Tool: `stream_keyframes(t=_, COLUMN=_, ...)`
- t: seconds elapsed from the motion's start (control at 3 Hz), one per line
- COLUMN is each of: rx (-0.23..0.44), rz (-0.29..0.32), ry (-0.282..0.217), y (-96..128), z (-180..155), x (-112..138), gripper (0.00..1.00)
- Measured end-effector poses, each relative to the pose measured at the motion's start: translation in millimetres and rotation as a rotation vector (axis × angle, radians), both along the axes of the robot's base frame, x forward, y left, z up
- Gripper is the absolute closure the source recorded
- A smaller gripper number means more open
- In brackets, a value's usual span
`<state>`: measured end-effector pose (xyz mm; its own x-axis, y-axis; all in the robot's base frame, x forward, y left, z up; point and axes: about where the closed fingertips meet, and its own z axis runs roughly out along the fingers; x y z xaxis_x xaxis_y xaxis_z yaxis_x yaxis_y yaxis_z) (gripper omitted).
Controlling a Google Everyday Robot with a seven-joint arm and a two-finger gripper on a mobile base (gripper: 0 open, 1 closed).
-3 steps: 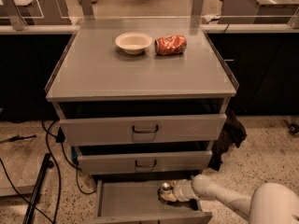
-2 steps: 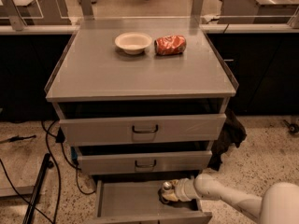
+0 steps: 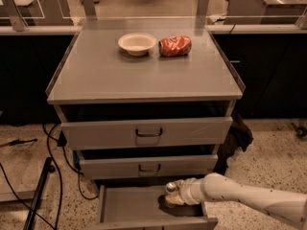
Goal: Pick redbull can from bottom drawer and place on counter
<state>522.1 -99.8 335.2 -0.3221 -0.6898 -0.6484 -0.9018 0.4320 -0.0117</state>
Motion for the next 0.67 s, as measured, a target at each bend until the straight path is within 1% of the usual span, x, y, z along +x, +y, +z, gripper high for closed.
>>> stream_keyframes(t=0.33, rx=-0.04, rz=0.047, ry=0.001, y=3.3, z=33.4, x=-26.3, gripper=1.0)
stream_keyframes(t=0.67, rx=-0.044, rz=0.054, ry=-0.002, y=3.0, z=33.2, x=-27.0, gripper=1.0)
